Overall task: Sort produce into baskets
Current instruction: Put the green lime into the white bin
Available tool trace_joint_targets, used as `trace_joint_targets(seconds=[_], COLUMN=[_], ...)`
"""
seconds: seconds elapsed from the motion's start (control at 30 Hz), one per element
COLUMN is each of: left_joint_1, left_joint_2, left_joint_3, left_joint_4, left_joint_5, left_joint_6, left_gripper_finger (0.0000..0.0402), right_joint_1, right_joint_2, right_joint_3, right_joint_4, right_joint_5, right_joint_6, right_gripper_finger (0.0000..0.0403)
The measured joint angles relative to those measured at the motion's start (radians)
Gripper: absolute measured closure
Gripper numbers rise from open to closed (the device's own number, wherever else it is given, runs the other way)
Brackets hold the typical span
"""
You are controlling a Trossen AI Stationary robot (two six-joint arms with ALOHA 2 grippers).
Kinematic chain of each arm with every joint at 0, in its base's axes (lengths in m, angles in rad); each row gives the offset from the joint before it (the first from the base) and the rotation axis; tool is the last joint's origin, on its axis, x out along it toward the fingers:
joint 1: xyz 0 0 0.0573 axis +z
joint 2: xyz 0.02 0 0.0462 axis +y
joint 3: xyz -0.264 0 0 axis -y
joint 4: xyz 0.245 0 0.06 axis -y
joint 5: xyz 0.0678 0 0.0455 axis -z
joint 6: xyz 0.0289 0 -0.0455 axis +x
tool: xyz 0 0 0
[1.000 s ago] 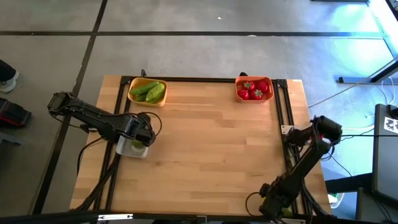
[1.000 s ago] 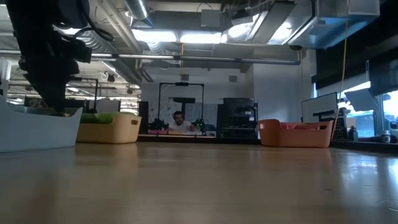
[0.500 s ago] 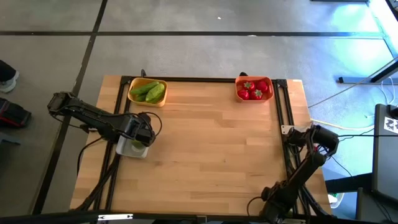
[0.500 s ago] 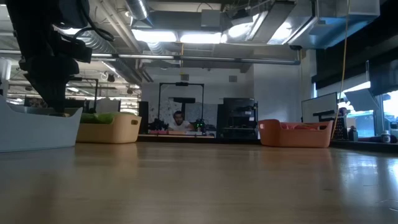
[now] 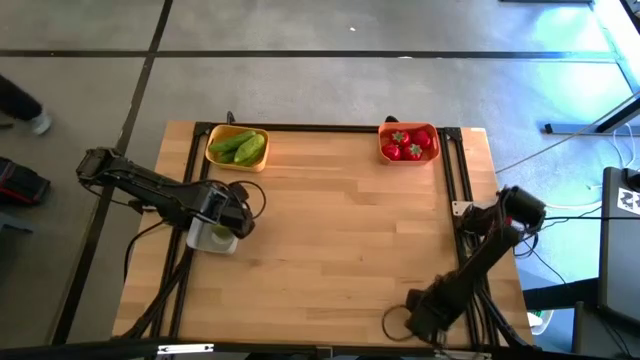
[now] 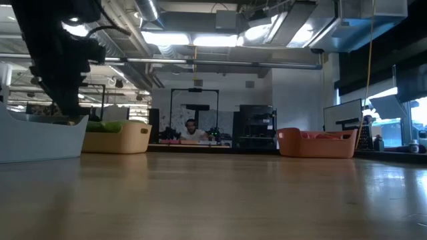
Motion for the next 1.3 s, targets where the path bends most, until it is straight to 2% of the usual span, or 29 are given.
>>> trace_joint_targets(seconds=[0.27,0.47,0.67,0.83,0.9,1.03,1.3], left_joint_1=[0.000,0.000,0.000,0.002,0.003,0.003,0.002], left_joint_2=[0.000,-0.001,-0.001,0.002,0.006,0.014,0.069], left_joint_3=[0.067,0.094,0.094,0.094,0.094,0.094,0.094], left_joint_4=[0.072,0.286,0.550,0.765,0.837,0.962,1.168], left_joint_5=[0.005,0.006,0.008,0.059,0.065,0.105,0.151], left_joint_6=[0.124,0.260,0.381,0.443,0.456,0.500,0.619], left_gripper_finger=[0.0121,0.0121,0.0122,0.0122,0.0122,0.0122,0.0122], right_joint_1=[-0.180,-0.299,-0.380,-0.431,-0.456,-0.500,-0.578], right_joint_2=[-0.213,-0.347,-0.405,-0.400,-0.392,-0.384,-0.366], right_joint_3=[0.000,0.000,0.000,0.000,0.000,0.000,0.000], right_joint_4=[-0.184,-0.197,-0.103,0.117,0.251,0.485,0.788], right_joint_5=[0.428,0.774,1.034,1.188,1.208,1.162,0.923], right_joint_6=[-0.266,-0.490,-0.739,-0.998,-1.130,-1.331,-1.475], right_gripper_finger=[0.0272,0.0270,0.0269,0.0268,0.0268,0.0268,0.0268])
